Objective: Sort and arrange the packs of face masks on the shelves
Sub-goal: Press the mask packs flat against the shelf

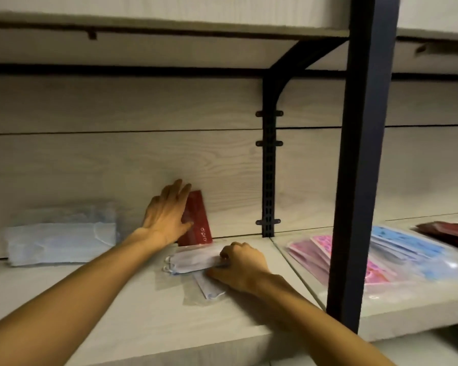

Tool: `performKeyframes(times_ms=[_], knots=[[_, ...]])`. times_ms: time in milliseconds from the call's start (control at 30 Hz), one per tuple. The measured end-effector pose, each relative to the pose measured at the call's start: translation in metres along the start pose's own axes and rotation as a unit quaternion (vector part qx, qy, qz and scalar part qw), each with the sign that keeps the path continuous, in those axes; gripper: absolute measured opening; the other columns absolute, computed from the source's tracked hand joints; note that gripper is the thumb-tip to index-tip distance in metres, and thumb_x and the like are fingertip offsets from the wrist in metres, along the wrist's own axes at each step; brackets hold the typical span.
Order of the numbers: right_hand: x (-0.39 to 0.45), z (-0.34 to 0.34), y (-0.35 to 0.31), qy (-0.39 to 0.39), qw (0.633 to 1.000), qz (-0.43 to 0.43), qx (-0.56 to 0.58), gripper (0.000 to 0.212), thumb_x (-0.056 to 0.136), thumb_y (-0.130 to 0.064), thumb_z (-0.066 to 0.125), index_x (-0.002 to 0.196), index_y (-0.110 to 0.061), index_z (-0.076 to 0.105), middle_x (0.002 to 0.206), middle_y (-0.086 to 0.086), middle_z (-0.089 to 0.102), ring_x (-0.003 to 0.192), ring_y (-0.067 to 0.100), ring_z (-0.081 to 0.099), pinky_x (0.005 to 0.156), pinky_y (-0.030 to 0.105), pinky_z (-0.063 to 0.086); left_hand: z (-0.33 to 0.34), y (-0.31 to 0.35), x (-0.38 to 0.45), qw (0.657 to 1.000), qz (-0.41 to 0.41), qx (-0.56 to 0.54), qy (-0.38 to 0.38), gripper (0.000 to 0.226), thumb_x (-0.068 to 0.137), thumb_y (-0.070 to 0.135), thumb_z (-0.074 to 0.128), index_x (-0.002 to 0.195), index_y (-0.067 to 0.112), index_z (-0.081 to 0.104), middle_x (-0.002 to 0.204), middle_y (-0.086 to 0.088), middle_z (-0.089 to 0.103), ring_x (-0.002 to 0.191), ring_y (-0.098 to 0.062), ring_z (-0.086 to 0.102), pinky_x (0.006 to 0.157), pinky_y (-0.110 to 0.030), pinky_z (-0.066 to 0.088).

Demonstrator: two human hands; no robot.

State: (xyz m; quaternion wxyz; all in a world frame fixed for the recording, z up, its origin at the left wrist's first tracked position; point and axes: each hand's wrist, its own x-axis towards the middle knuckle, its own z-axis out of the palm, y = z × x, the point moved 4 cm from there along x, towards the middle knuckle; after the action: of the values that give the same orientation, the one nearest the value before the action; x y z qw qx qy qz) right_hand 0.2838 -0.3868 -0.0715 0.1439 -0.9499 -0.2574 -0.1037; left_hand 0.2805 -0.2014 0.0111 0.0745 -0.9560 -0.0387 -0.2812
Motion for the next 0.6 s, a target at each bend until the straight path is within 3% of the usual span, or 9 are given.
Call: performKeyframes(times_ms=[200,333,467,600], knots=[[0.002,0.004,0.002,0.024,1.0,-0.002,0.006,0.052,0.082,-0.067,0.061,0.114,-0.027,0.071,0.113,-0.004,0.067,0.1,0.019,0.062,0.087,0.036,0.054,0.019,-0.008,0.005,0.997,0.047,0.031,0.047,0.082,0.081,0.028,0.074,0.152,0.014,0.036,0.138,-0.014,0.049,0.117,-0.033,0.053,0.089,-0.045,0.05],[0.003,0.007,0.004,0.043,0.999,-0.01,0.007,0.052,0.084,-0.067,0.06,0.12,-0.03,0.069,0.117,-0.007,0.066,0.104,0.017,0.061,0.086,0.033,0.052,0.027,-0.019,0.002,0.998,0.012,-0.054,0.031,0.059,0.09,0.022,0.064,0.145,0.018,0.043,0.138,-0.009,0.053,0.121,-0.03,0.056,0.095,-0.042,0.048],[0.003,0.009,0.005,0.05,0.999,-0.02,0.006,0.052,0.085,-0.067,0.058,0.12,-0.031,0.069,0.118,-0.007,0.065,0.106,0.018,0.061,0.086,0.033,0.05,0.029,-0.024,-0.003,0.997,0.0,-0.072,-0.007,0.026,0.095,0.025,0.058,0.119,0.025,0.066,0.127,0.0,0.063,0.115,-0.027,0.062,0.088,-0.034,0.049],[0.002,0.008,0.006,0.06,0.998,-0.018,0.02,0.042,0.091,-0.059,0.055,0.114,-0.029,0.071,0.114,-0.005,0.069,0.103,0.021,0.063,0.084,0.034,0.052,0.016,-0.03,-0.01,0.996,-0.02,-0.079,0.035,0.023,0.094,0.023,0.057,0.115,0.019,0.067,0.124,-0.003,0.063,0.114,-0.028,0.058,0.086,-0.036,0.049]])
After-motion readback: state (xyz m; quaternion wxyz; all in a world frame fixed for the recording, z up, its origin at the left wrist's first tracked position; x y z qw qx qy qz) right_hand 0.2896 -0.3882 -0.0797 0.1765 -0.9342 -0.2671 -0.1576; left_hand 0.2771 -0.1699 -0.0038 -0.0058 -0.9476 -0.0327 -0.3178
